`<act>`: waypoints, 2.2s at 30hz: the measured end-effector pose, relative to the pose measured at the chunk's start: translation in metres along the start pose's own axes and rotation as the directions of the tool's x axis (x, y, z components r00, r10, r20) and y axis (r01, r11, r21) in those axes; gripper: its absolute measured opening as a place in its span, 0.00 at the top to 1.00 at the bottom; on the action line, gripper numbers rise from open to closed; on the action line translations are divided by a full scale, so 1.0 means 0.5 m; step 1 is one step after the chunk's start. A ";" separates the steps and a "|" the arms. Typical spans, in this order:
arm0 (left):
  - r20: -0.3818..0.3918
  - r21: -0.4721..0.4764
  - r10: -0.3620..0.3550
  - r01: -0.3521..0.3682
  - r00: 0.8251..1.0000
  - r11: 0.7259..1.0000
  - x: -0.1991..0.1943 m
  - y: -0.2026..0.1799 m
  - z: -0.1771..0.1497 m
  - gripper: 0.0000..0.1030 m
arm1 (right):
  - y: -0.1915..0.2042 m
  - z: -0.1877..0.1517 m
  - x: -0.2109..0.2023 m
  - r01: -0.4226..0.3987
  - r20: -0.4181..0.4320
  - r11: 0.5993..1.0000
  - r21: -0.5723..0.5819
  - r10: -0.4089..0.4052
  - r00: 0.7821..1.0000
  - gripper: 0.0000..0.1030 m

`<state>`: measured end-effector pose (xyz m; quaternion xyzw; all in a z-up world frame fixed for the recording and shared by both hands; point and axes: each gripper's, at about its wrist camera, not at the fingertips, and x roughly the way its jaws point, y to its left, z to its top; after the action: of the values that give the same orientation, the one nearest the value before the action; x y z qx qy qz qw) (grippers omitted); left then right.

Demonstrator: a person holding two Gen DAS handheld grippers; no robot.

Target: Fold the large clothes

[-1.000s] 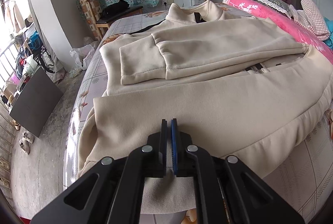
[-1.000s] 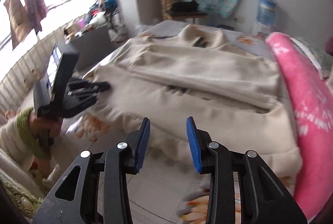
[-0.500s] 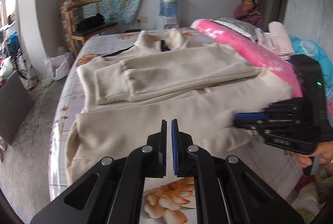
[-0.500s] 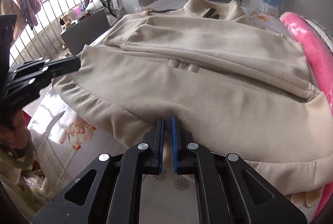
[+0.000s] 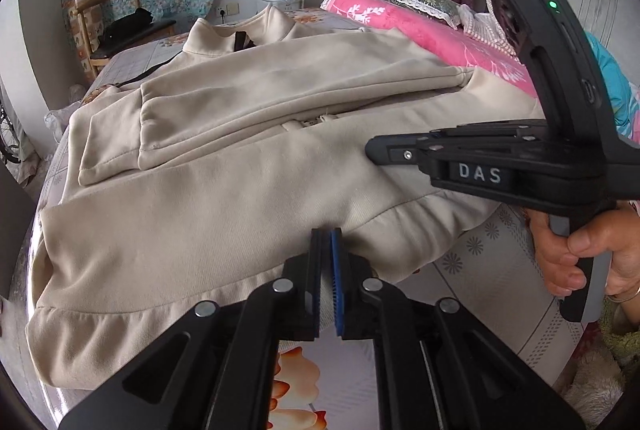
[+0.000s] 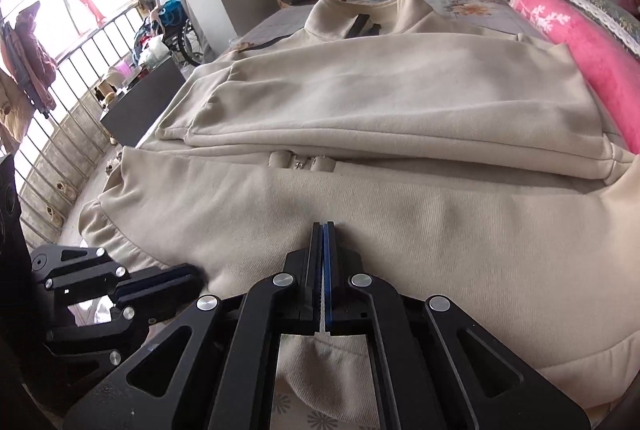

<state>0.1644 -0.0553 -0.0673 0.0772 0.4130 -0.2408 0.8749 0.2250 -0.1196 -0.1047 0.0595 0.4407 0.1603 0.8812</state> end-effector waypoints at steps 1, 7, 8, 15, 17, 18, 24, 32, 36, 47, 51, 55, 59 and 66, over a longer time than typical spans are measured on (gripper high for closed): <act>0.001 -0.014 -0.013 0.013 1.000 1.000 -0.002 0.008 -0.001 0.94 | -0.004 0.008 0.005 -0.004 0.000 1.000 0.015 0.004 1.000 1.00; 0.014 -0.185 -0.154 0.154 0.988 0.971 -0.009 0.067 -0.004 0.94 | -0.049 0.046 0.030 -0.082 -0.024 0.985 0.154 0.087 0.996 1.00; 0.024 -0.224 -0.173 0.174 0.985 0.959 -0.012 0.082 -0.007 0.94 | -0.055 0.046 0.028 -0.094 -0.031 0.981 0.170 0.101 0.994 1.00; 0.082 -0.452 -0.167 0.186 0.983 0.873 -0.063 0.211 -0.072 0.94 | -0.117 -0.007 -0.069 -0.049 0.010 0.967 0.248 0.048 0.999 0.72; 0.097 -0.490 -0.168 0.194 0.981 0.850 -0.076 0.239 -0.091 0.94 | -0.134 -0.028 -0.098 0.028 0.015 0.974 0.227 -0.032 0.999 0.69; 0.100 -0.505 -0.163 0.191 0.982 0.841 -0.083 0.251 -0.096 0.94 | -0.144 -0.038 -0.106 0.083 0.000 0.974 0.213 -0.085 0.996 0.70; 0.089 -0.605 -0.038 0.084 0.995 0.791 -0.148 0.313 -0.147 0.94 | -0.205 -0.088 -0.199 0.177 0.006 0.954 0.244 -0.184 0.983 0.70; 0.130 -0.685 -0.030 0.111 0.991 0.720 -0.250 0.341 -0.223 0.69 | -0.252 -0.153 -0.327 0.134 0.062 0.910 0.392 -0.171 0.983 0.45; 0.142 -0.731 -0.122 0.187 0.982 0.657 -0.215 0.330 -0.234 0.60 | -0.280 -0.171 -0.305 0.066 0.049 0.868 0.492 -0.104 0.993 0.45; 0.204 -0.793 -0.065 0.204 0.977 0.574 -0.166 0.348 -0.211 0.61 | -0.324 -0.162 -0.249 -0.078 0.160 0.763 0.642 -0.034 0.987 0.45; 0.183 -0.801 0.000 0.150 0.983 0.579 -0.162 0.339 -0.206 0.72 | -0.308 -0.154 -0.242 -0.032 0.162 0.791 0.611 -0.085 0.983 0.45; 0.122 -0.783 0.066 0.056 0.990 0.619 -0.154 0.328 -0.183 0.79 | -0.300 -0.149 -0.233 0.028 0.151 0.815 0.579 -0.142 0.978 0.62; 0.032 -0.677 0.170 -0.103 0.985 0.729 -0.155 0.292 -0.147 0.87 | -0.299 -0.146 -0.241 0.092 0.130 0.829 0.551 -0.195 0.972 0.94; 0.095 -0.531 0.301 -0.207 0.949 0.822 -0.237 0.232 -0.117 0.95 | -0.239 -0.128 -0.311 0.158 0.178 0.890 0.428 -0.255 0.950 0.98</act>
<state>0.1162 0.1076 -0.0224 -0.1262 0.3699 -0.0084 0.9204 0.1146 -0.2864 -0.0552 0.2131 0.3635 -0.0386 0.9061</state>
